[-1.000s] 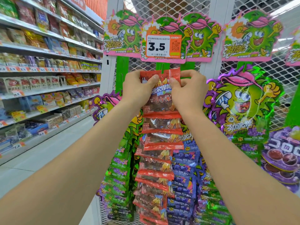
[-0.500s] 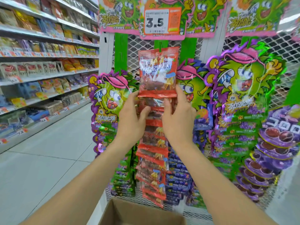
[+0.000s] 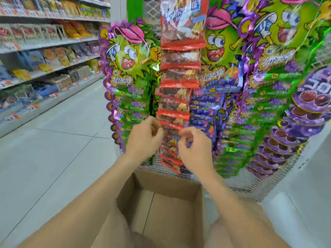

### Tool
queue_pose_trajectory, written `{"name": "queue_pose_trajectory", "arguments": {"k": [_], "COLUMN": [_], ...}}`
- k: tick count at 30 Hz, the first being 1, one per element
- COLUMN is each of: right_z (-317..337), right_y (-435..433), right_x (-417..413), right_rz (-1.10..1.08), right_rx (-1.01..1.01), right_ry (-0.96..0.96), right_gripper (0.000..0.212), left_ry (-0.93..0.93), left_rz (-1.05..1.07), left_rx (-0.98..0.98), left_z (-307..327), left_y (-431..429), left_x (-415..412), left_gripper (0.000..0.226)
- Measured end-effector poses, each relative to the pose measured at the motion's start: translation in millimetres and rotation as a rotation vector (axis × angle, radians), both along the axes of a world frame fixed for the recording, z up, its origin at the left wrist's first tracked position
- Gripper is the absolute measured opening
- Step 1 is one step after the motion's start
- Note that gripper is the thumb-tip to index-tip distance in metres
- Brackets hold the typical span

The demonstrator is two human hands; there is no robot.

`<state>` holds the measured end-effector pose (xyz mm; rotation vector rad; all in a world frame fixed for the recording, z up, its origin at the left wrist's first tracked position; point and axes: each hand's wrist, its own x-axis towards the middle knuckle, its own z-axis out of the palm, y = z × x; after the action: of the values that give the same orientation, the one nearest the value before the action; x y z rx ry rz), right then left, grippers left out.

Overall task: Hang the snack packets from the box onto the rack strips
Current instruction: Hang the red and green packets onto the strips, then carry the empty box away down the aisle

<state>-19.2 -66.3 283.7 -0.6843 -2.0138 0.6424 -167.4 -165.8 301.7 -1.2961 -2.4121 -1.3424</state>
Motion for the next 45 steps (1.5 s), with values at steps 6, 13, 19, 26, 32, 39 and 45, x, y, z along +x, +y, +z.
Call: {"name": "queue_pose_trajectory", "arguments": {"k": [6, 13, 19, 26, 32, 39, 45], "right_z": [-143, -250, -296, -327, -306, -308, -299], "right_y": [2, -39, -55, -54, -69, -98, -93], "right_x": [28, 94, 119, 109, 78, 38, -14], "right_rz": [-0.042, -0.353, -0.297, -0.311, -0.248, -0.178, -0.151], "right_rx": [-0.4, -0.626, -0.992, -1.04, -0.819, -0.574, -0.574], "right_ry": [-0.522, -0.723, -0.895, -0.987, -1.04, -1.149, -1.205], "right_gripper": [0.012, 0.047, 0.069, 0.051, 0.027, 0.014, 0.021], "left_ry": [-0.211, -0.251, -0.418, -0.552, -0.709, -0.651, -0.693], "left_rz": [-0.089, 0.125, 0.377, 0.517, 0.65, 0.83, 0.843], "left_rx": [-0.724, -0.954, -1.073, -0.995, -0.889, -0.907, -0.966], "left_z": [-125, -236, -296, -312, -305, -316, -305], "left_y": [-31, -95, -125, -158, -205, -260, -262], "left_x": [-4, 4, -17, -40, -56, -82, -107], "left_gripper": [0.02, 0.033, 0.062, 0.061, 0.027, 0.016, 0.015]}}
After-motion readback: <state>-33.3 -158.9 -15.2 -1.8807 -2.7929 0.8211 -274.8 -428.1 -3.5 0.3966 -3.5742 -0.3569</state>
